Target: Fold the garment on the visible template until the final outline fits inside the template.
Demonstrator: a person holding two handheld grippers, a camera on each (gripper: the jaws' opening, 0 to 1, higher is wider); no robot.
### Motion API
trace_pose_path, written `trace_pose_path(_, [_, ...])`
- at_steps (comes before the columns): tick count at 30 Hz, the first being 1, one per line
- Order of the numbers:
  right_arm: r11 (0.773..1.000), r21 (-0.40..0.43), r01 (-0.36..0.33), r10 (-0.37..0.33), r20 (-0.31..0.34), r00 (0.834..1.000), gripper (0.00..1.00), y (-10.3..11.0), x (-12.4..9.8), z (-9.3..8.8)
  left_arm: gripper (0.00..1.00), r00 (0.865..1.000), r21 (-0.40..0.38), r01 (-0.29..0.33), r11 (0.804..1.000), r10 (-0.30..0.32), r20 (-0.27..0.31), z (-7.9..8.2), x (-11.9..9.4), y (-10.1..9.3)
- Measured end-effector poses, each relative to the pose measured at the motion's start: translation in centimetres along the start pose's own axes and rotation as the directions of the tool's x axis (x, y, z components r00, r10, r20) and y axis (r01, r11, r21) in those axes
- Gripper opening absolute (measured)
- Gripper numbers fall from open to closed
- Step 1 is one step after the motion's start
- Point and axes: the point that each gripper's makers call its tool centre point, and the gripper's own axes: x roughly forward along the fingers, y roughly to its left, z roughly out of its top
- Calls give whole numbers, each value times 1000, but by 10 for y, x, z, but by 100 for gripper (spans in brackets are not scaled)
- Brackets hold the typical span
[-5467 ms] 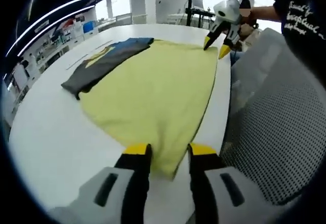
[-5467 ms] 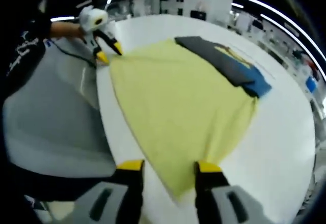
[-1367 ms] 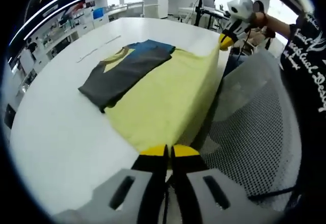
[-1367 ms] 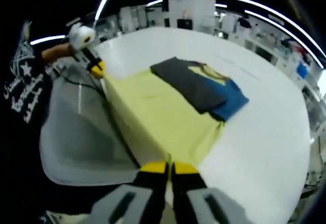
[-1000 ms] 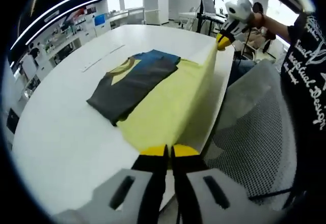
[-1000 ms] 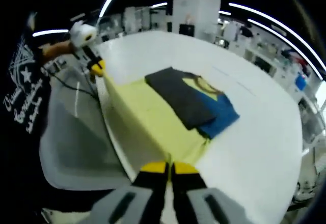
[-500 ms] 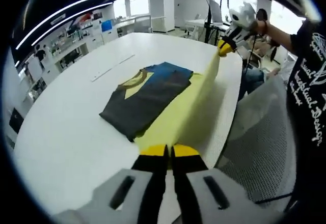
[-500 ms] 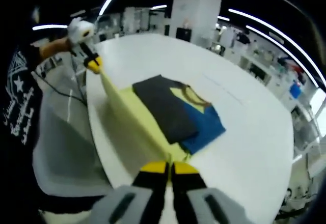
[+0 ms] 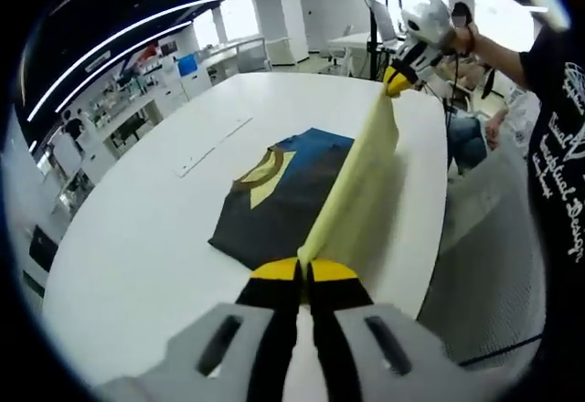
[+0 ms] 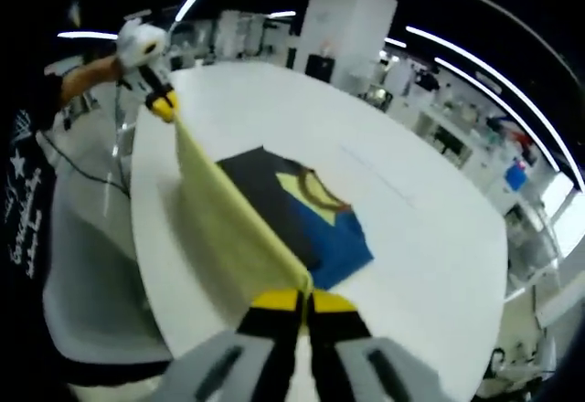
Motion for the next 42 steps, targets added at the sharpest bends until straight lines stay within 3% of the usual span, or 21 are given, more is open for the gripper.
trace_pose_path(24, [990, 14, 139, -140, 55, 989, 0, -64, 28, 41, 0, 997, -3, -45, 999, 45, 66, 46, 29, 74])
trace_pose_path(29, [988, 40, 152, -154, 52, 987, 0, -74, 42, 42, 0, 997, -9, -56, 998, 56, 51, 44, 43, 88])
trace_pose_path(32, [984, 4, 181, -181, 46, 982, 0, -79, 51, 42, 0, 998, -88, -45, 995, 49, 46, 43, 48, 90])
trace_pose_path(34, [981, -8, 191, -191, 36, 981, 0, -83, 59, 41, 0, 995, -116, -65, 991, 73, 67, 45, 52, 97])
trace_pose_path(36, [981, -6, 195, -194, 34, 980, 0, -90, 67, 41, 0, 995, -166, -69, 984, 79, 53, 40, 61, 107])
trace_pose_path(39, [980, 14, 201, -201, 33, 979, 0, -96, 74, 38, 0, 996, -139, -72, 988, 78, 40, 35, 70, 111])
trace_pose_path(42, [978, 6, 207, -208, 12, 978, 0, -102, 88, 31, 0, 995, -124, -62, 990, 71, 69, 32, 82, 120])
